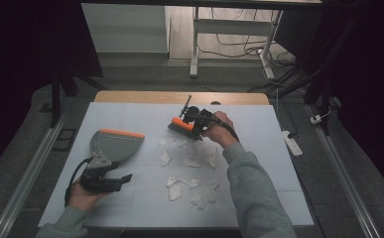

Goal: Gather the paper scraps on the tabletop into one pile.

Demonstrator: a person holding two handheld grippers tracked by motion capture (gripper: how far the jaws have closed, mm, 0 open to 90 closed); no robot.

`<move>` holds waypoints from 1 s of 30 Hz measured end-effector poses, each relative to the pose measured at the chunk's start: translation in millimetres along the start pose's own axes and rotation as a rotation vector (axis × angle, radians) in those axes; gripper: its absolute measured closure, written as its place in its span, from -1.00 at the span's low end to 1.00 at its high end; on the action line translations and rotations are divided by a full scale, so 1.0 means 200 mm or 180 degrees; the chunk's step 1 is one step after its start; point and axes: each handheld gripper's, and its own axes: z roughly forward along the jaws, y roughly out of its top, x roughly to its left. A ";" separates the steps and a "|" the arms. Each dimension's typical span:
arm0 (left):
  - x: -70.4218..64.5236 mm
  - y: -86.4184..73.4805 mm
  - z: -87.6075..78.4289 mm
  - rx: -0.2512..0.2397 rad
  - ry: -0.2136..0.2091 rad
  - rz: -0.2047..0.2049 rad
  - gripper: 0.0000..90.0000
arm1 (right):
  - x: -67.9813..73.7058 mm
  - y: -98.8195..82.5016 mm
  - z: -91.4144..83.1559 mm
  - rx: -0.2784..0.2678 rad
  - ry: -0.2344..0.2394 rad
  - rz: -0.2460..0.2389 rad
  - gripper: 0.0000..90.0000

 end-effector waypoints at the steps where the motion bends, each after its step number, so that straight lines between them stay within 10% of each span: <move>1: 0.00 0.00 0.00 0.0002 0.0001 -0.0001 -0.34 | 0.01 0.00 0.00 0.0003 0.0016 -0.0034 0.56; 10: 0.00 0.00 0.00 0.0009 0.0003 0.0004 -0.34 | 0.14 -0.06 -0.10 0.0126 0.0071 -0.0503 0.56; 20: 0.00 0.00 0.00 -0.0002 0.0009 -0.0004 -0.34 | 0.01 -0.08 -0.26 -0.0581 0.0032 0.0209 0.55; 30: 0.00 0.00 0.00 0.0010 0.0001 -0.0003 -0.33 | 0.10 0.12 -0.11 -0.0970 0.0431 0.0847 0.55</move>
